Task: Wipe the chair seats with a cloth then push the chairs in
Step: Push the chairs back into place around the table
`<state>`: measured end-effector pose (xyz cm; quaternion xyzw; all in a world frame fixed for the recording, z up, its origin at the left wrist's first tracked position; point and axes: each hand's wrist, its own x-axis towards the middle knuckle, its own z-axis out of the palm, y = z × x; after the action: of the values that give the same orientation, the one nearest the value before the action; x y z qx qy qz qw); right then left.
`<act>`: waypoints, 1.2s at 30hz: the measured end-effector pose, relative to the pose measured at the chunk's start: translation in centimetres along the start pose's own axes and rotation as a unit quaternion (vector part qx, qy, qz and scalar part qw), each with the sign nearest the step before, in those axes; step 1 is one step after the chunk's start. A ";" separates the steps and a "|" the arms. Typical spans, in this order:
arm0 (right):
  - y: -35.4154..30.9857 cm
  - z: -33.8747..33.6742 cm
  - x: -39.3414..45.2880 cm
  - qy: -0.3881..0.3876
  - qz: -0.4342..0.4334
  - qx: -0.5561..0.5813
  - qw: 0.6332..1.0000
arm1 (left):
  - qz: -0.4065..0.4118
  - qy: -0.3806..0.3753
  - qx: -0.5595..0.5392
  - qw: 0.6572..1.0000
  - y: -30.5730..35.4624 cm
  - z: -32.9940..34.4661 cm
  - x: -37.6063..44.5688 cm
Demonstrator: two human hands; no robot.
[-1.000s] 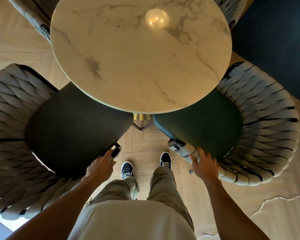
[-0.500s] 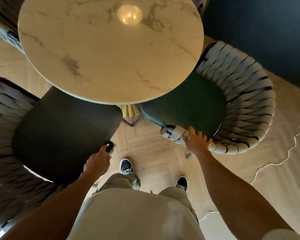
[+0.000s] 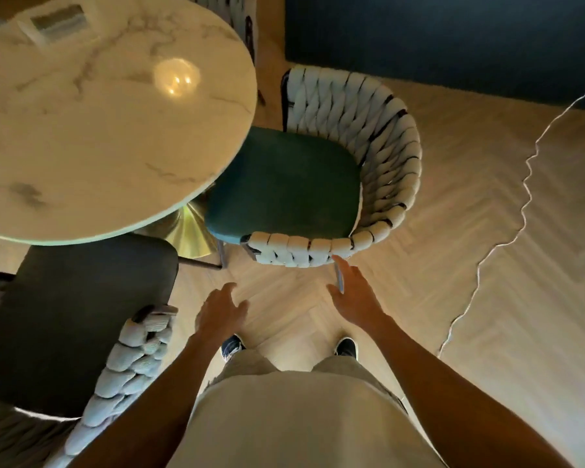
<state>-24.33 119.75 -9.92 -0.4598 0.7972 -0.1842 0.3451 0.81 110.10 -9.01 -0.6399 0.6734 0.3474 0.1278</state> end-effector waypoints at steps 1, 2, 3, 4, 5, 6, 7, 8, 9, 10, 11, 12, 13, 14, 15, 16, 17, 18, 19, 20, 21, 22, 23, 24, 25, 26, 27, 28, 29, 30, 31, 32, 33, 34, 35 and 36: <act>1.6 -1.2 -0.8 -0.005 0.020 0.004 1.000 | 0.021 -0.008 -0.005 1.000 2.3 0.8 -0.5; 3.2 -2.5 -1.5 -0.009 0.038 0.004 0.999 | 0.041 -0.018 -0.009 0.999 4.5 1.8 -1.0; 4.9 -3.8 -2.1 -0.013 0.051 0.000 0.999 | 0.060 -0.030 -0.012 0.998 6.8 2.7 -1.5; 6.6 -5.1 -2.6 -0.018 0.060 -0.008 0.998 | 0.083 -0.044 -0.013 0.996 8.9 3.7 -2.0; 8.3 -6.4 -3.0 -0.022 0.070 -0.014 0.997 | 0.105 -0.060 -0.014 0.993 11.1 4.7 -2.4; 10.0 -7.8 -3.4 -0.024 0.081 -0.016 0.996 | 0.130 -0.077 -0.011 0.988 13.2 5.7 -2.9; 11.5 -9.2 -3.8 -0.020 0.092 -0.013 0.995 | 0.155 -0.092 -0.006 0.984 15.2 6.6 -3.3; 12.9 -10.5 -4.2 -0.013 0.103 -0.009 0.995 | 0.180 -0.102 -0.001 0.978 17.2 7.5 -3.6; 14.3 -11.8 -4.5 -0.002 0.111 -0.006 0.994 | 0.201 -0.110 0.003 0.973 19.1 8.4 -3.8; 15.5 -13.1 -4.8 0.008 0.118 -0.006 0.993 | 0.217 -0.119 0.009 0.969 20.9 9.2 -4.0; 16.7 -14.2 -5.0 0.018 0.126 -0.005 0.992 | 0.232 -0.128 0.017 0.964 22.7 9.9 -4.2; 17.8 -15.4 -5.2 0.027 0.136 -0.003 0.990 | 0.245 -0.138 0.027 0.959 24.4 10.5 -4.2; 18.8 -16.5 -5.4 0.036 0.146 0.001 0.989 | 0.258 -0.147 0.036 0.954 26.0 10.9 -4.2; 19.8 -17.4 -5.5 0.044 0.158 0.008 0.986 | 0.269 -0.157 0.043 0.949 27.5 11.2 -4.0; 20.7 -18.4 -5.6 0.052 0.169 0.016 0.984 | 0.278 -0.165 0.047 0.945 28.9 11.4 -3.7; 21.5 -19.3 -5.6 0.061 0.178 0.026 0.982 | 0.286 -0.171 0.051 0.941 30.3 11.6 -3.4; 22.3 -20.2 -5.5 0.068 0.185 0.035 0.980 | 0.295 -0.170 0.056 0.939 31.7 11.7 -2.9; 23.0 -21.1 -5.3 0.074 0.191 0.044 0.978 | 0.303 -0.167 0.061 0.936 33.1 11.9 -2.4; 23.7 -22.1 -5.0 0.078 0.198 0.051 0.976 | 0.309 -0.165 0.065 0.935 34.5 12.1 -1.8; 24.3 -23.2 -4.5 0.079 0.207 0.056 0.974 | 0.312 -0.167 0.066 0.933 36.0 12.3 -1.0; 24.9 -24.2 -3.9 0.080 0.213 0.059 0.972 | 0.314 -0.170 0.064 0.932 37.4 12.6 -0.3; 25.5 -25.3 -3.1 0.081 0.218 0.062 0.971 | 0.314 -0.174 0.063 0.931 38.8 12.9 0.6; 26.2 -26.3 -2.2 0.083 0.220 0.064 0.970 | 0.314 -0.179 0.063 0.930 40.3 13.1 1.5; 26.8 -27.4 -1.2 0.085 0.223 0.064 0.969 | 0.312 -0.184 0.060 0.930 41.7 13.4 2.6; 27.4 -28.6 0.0 0.084 0.225 0.063 0.969 | 0.310 -0.189 0.055 0.930 43.2 13.7 3.7; 28.0 -29.8 1.3 0.082 0.226 0.061 0.969 | 0.308 -0.192 0.053 0.930 44.7 13.8 4.9; 28.6 -31.1 2.7 0.078 0.227 0.060 0.969 | 0.308 -0.195 0.051 0.930 46.2 13.9 6.1; 29.1 -32.4 4.2 0.075 0.228 0.059 0.969 | 0.307 -0.197 0.049 0.930 47.8 14.0 7.4; 29.6 -33.9 5.9 0.076 0.229 0.061 0.969 | 0.306 -0.198 0.048 0.930 49.4 14.0 8.8; 30.0 -35.4 7.5 0.077 0.230 0.065 0.968 | 0.304 -0.197 0.046 0.931 51.1 13.9 10.1; 30.3 -36.8 9.2 0.077 0.230 0.071 0.967 | 0.304 -0.192 0.042 0.932 52.8 13.6 11.3; 30.6 -38.2 10.8 0.073 0.231 0.077 0.967 | 0.300 -0.188 0.036 0.935 54.4 13.3 12.4; 30.8 -39.6 12.4 0.067 0.231 0.081 0.967 | 0.295 -0.183 0.029 0.937 56.1 13.0 13.5; 30.9 -40.9 14.0 0.059 0.229 0.083 0.968 | 0.289 -0.181 0.022 0.940 57.6 12.5 14.6; 31.1 -42.1 15.7 0.052 0.226 0.084 0.969 | 0.286 -0.180 0.017 0.941 59.1 12.0 15.5; 31.1 -43.3 17.3 0.046 0.220 0.081 0.971 | 0.284 -0.179 0.015 0.942 60.5 11.4 16.5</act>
<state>-80.19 119.73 -5.50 -0.2345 0.8765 -0.1884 0.3758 -62.27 100.91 -9.00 -0.3475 0.7981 0.4683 0.1517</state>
